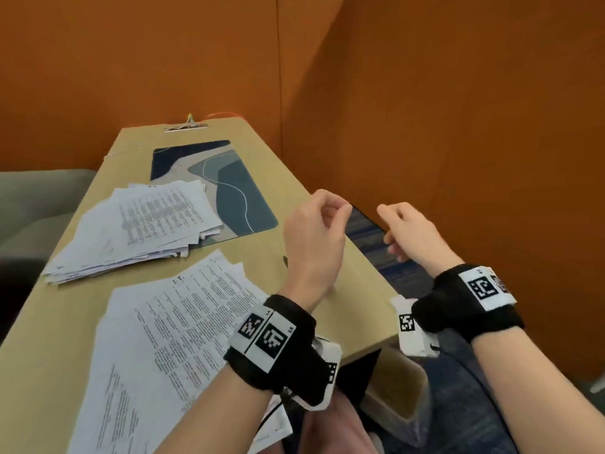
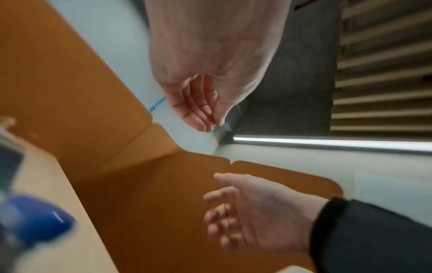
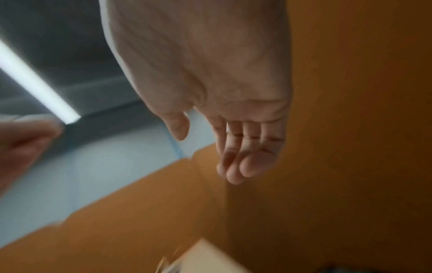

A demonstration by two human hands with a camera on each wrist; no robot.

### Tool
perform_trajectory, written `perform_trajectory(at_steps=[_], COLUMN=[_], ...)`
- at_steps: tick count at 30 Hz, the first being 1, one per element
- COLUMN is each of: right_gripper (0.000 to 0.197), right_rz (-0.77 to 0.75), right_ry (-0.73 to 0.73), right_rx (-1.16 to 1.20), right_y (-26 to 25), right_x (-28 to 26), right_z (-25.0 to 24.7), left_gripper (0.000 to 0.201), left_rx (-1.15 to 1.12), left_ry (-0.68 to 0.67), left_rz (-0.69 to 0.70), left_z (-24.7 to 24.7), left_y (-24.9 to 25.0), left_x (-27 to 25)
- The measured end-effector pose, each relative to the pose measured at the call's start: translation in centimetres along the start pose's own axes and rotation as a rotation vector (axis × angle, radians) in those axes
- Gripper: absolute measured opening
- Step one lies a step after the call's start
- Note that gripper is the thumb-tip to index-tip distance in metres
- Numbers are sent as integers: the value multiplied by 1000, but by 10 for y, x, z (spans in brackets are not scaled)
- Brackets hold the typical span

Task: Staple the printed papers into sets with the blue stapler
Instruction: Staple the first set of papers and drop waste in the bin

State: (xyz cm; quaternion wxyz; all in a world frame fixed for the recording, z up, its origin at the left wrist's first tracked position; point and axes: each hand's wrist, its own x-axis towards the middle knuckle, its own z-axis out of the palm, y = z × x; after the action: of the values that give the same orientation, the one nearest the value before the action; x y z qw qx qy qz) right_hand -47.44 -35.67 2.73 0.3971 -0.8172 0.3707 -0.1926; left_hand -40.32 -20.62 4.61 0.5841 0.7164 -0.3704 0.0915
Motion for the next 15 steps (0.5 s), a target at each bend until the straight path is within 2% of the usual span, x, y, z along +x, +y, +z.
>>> perform_trajectory(at_steps=[3, 5, 8, 11, 13, 15], right_gripper=[33, 30, 31, 33, 33, 31], right_rz=[0, 42, 126, 174, 174, 173], right_ry=[258, 340, 334, 265, 219, 194], right_rx=[98, 71, 13, -3, 8, 51], right_y=[41, 72, 117, 156, 173, 186], right_x=[-4, -5, -8, -15, -23, -33], right_z=[-64, -100, -142, -164, -171, -174], left_gripper=[5, 5, 7, 8, 9, 13], left_rx=[-191, -222, -156, 49, 208, 325], left_ry=[-134, -263, -528, -817, -924, -961], left_rz=[-72, -123, -207, -240, -275, -345], left_z=[58, 99, 160, 220, 252, 275], left_y=[15, 15, 3, -32, -61, -88], left_x=[-30, -56, -97, -133, -147, -151])
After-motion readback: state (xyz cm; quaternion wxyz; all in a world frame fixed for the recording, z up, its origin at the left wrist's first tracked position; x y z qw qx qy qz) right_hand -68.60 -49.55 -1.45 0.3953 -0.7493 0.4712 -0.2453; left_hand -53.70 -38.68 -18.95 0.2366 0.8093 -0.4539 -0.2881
